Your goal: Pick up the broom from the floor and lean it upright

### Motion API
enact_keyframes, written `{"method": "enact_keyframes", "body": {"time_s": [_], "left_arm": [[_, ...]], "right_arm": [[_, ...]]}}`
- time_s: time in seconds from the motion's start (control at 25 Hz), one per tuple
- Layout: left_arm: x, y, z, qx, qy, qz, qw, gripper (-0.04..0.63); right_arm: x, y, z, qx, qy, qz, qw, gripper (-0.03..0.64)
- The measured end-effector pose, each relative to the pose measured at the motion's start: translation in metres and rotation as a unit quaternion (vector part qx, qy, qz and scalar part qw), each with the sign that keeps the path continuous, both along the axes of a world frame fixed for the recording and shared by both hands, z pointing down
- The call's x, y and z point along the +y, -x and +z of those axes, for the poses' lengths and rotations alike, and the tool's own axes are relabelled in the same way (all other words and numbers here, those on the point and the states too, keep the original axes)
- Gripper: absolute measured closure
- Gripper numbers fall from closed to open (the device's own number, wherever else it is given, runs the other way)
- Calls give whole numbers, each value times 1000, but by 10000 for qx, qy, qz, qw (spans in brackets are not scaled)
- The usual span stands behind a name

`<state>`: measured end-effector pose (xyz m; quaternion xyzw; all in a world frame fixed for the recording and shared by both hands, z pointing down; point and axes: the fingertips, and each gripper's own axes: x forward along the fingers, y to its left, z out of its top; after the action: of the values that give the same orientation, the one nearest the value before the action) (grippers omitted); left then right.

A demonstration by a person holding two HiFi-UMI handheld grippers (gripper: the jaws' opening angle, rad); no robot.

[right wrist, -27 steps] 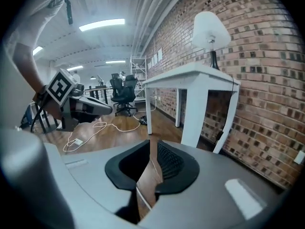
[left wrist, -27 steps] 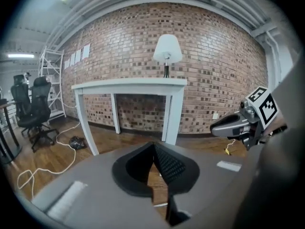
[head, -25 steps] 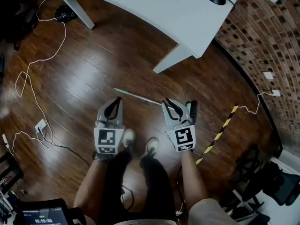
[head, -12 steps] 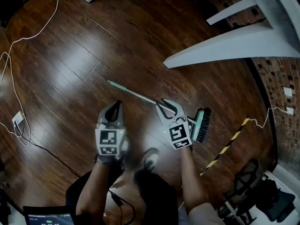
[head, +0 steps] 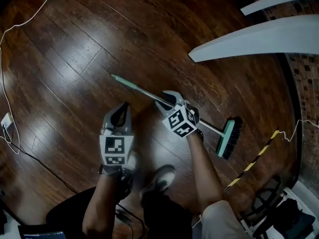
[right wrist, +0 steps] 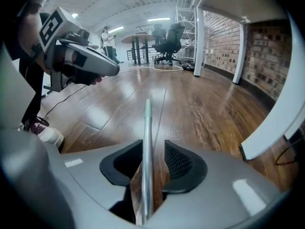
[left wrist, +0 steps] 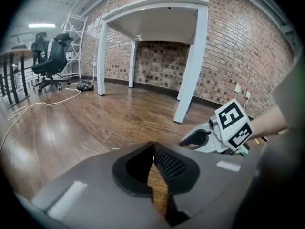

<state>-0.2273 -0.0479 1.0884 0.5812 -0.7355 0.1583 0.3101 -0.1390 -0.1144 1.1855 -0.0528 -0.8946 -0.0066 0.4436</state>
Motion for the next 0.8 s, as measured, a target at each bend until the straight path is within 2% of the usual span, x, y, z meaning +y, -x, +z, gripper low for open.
{"method": "enact_keyframes", "body": {"time_s": [0.2,0.4,0.56,0.8], "left_arm": [[6,1,20,-45,17,-5,10000,591],[5,1,26,-32,-16,-17,10000,591],[4,3,24,-44,0,4,10000,591],[5,2,4,-35,11,-24,10000,591]], "right_arm": [[9,3,37,239,86,-368,9990,453],[14,7,49,491,315,-587,9966,439],[10,8,51,842,202,-653,9941,510],[10,-5,44,1135,-51,-324,9930,523]]}}
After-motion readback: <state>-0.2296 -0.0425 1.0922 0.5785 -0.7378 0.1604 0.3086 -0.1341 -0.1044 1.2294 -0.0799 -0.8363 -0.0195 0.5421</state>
